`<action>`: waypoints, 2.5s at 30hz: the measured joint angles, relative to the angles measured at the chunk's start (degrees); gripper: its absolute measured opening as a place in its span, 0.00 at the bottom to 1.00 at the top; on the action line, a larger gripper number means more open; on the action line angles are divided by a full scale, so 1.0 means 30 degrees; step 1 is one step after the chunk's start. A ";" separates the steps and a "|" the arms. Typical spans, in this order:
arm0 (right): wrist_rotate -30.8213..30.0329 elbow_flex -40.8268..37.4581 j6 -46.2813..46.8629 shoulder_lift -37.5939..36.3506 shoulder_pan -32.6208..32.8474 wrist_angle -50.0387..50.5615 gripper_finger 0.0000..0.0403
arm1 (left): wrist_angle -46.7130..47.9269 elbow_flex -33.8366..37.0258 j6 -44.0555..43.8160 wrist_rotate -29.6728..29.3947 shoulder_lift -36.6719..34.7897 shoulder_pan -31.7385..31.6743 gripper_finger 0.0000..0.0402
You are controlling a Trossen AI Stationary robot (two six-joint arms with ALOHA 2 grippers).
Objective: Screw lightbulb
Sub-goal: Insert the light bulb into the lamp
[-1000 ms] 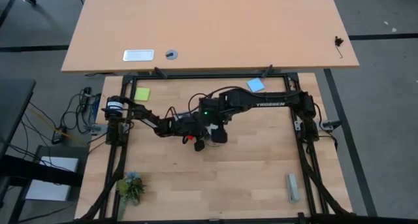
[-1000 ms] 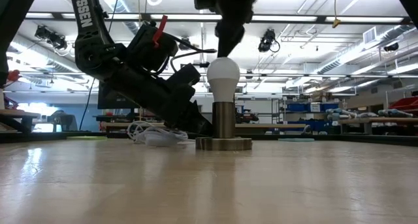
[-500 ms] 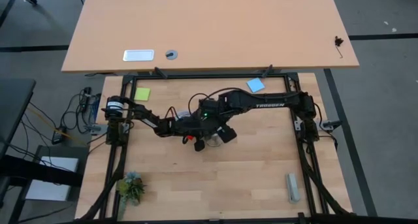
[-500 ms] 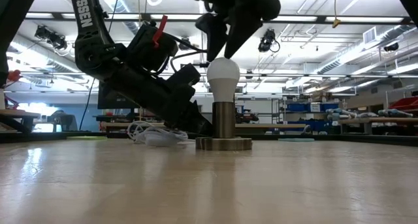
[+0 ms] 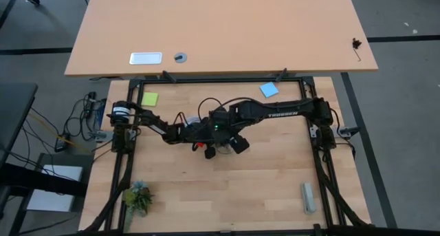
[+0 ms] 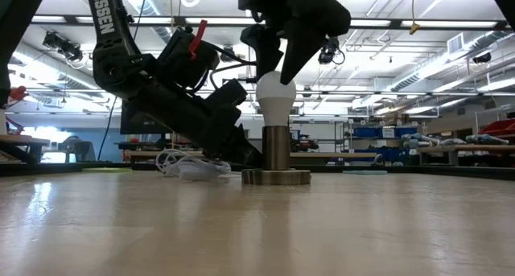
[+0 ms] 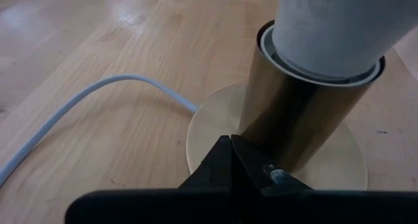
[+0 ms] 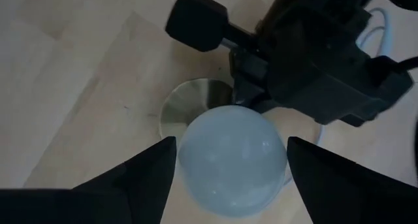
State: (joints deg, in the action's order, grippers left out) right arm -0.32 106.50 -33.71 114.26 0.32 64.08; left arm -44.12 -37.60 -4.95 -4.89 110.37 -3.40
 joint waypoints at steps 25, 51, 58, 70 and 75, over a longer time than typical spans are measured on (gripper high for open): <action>0.1938 0.1198 1.3930 0.0044 -0.1005 -0.0194 0.68 | -0.0009 0.0000 -0.0080 0.0022 0.0000 0.0015 0.00; -0.0248 0.2492 0.3759 0.0015 0.0282 0.1941 0.76 | -0.0007 0.0000 -0.0087 0.0007 0.0000 0.0015 0.00; 0.0078 0.1798 0.3177 0.0007 -0.0106 0.1652 0.76 | -0.0007 0.0000 -0.0087 0.0007 0.0000 0.0015 0.00; -0.0022 -0.0154 0.1388 0.0000 -0.0197 0.0370 0.75 | 0.0052 0.0000 -0.0087 0.0000 0.0000 0.0015 0.00; -0.0033 -0.0184 0.3846 0.0000 -0.0262 0.0118 0.70 | 0.0059 0.0000 -0.0087 0.0000 -0.0007 0.0015 0.00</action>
State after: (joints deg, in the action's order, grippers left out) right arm -0.42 105.95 -22.18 114.26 -0.47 64.43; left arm -43.94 -37.60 -5.21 -4.89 110.35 -3.36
